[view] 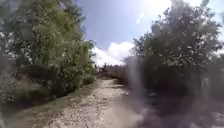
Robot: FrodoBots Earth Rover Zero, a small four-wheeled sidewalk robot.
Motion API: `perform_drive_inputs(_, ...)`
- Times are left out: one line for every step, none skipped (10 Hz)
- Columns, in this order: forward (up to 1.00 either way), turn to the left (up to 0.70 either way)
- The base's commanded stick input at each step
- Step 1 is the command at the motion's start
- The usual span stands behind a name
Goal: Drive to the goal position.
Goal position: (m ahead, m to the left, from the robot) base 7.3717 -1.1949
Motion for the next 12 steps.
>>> perform_drive_inputs(0.6,0.01)
perform_drive_inputs(0.6,0.01)
perform_drive_inputs(0.6,0.01)
perform_drive_inputs(0.6,0.01)
perform_drive_inputs(0.6,0.01)
perform_drive_inputs(0.6,0.01)
perform_drive_inputs(0.6,0.01)
perform_drive_inputs(0.6,0.01)
perform_drive_inputs(0.6,0.01)
perform_drive_inputs(0.6,0.01)
perform_drive_inputs(0.6,0.01)
perform_drive_inputs(0.6,0.01)
